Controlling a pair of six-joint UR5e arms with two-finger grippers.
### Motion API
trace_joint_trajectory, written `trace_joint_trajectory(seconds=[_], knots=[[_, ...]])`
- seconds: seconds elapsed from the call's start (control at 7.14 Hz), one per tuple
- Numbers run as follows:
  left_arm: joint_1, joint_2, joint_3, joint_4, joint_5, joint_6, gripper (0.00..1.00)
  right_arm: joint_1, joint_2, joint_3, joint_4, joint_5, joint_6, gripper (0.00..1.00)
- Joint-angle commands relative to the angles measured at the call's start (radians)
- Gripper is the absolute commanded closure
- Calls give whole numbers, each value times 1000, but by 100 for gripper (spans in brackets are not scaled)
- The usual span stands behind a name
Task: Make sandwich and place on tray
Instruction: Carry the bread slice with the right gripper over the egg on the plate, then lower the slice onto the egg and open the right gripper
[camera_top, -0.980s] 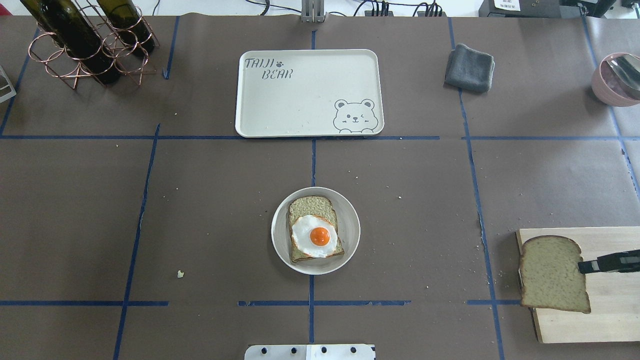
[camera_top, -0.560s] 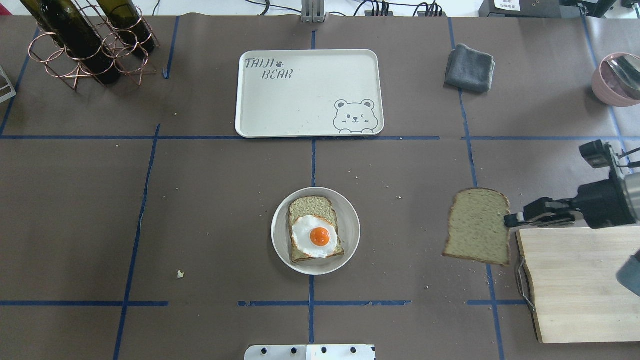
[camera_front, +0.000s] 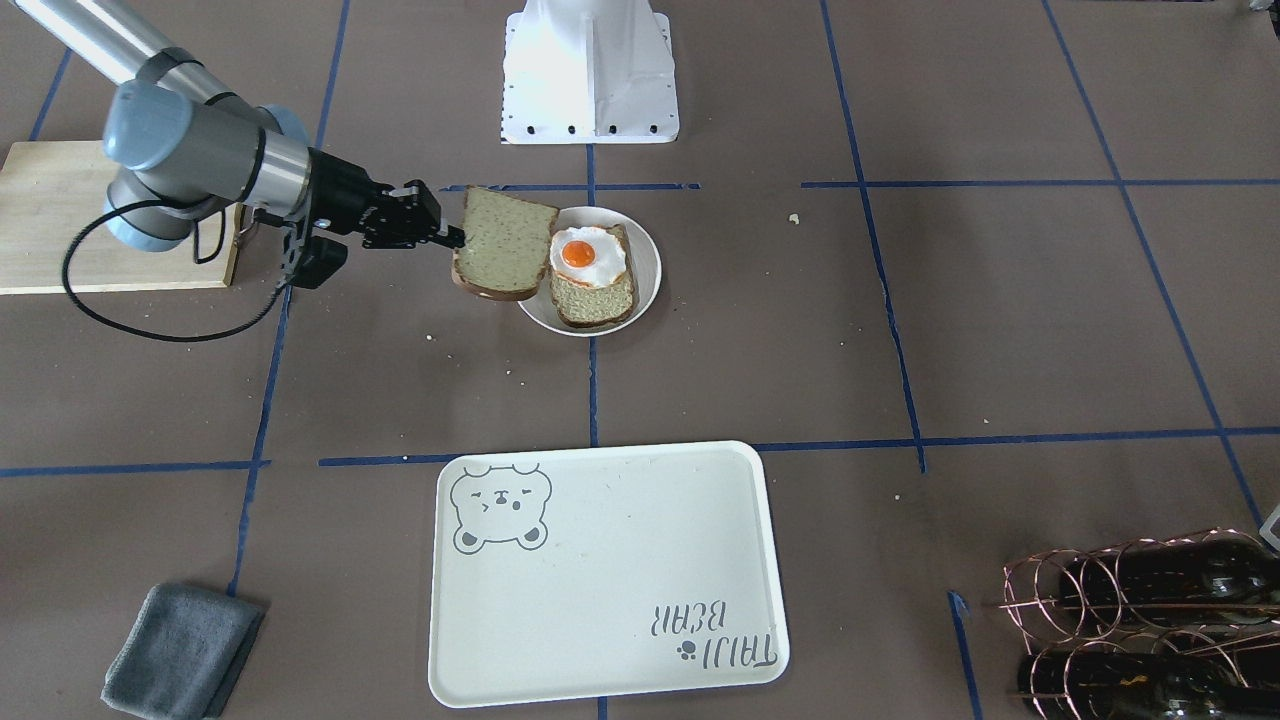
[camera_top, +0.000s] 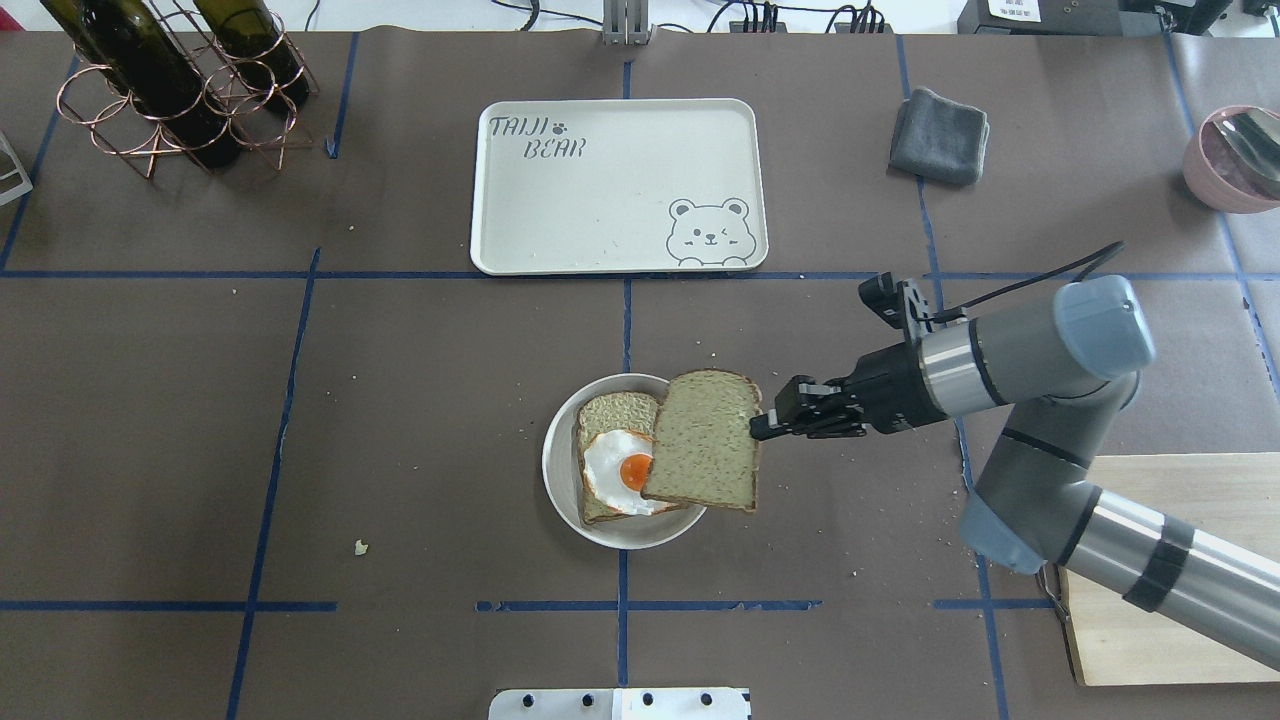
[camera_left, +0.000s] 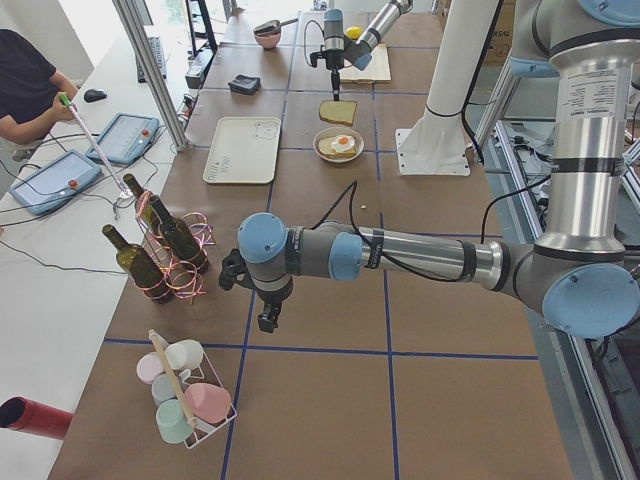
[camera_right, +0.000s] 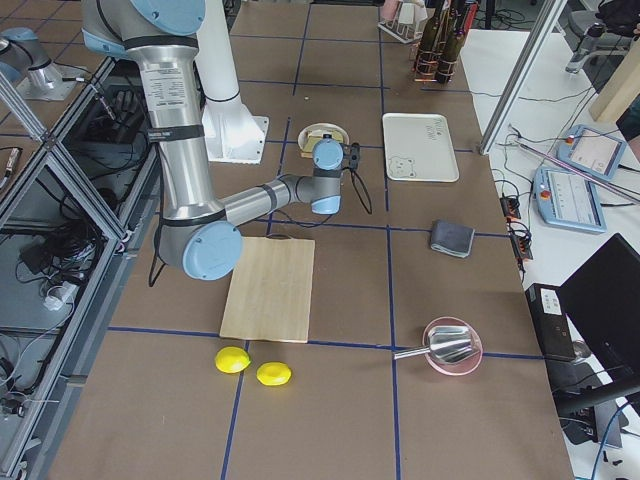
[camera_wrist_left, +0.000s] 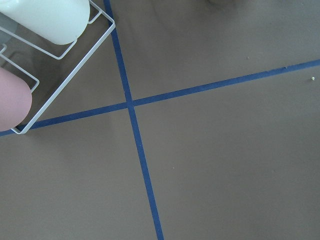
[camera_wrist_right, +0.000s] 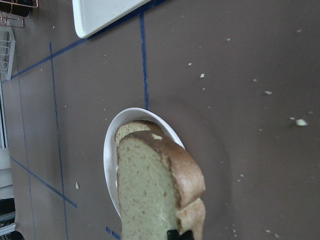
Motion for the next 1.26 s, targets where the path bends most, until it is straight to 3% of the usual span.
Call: trace_joint_trajectory(seconds=[0.0, 0.98, 1.12], knots=[[0, 0, -1, 1, 0, -1, 0, -49, 97, -93, 2, -33, -14, 100], [0, 0, -2, 1, 0, -1, 0, -56, 127, -140, -19, -25, -199, 100], [0, -2, -4, 1, -1, -1, 0, -55, 135, -140, -28, -30, -189, 46]])
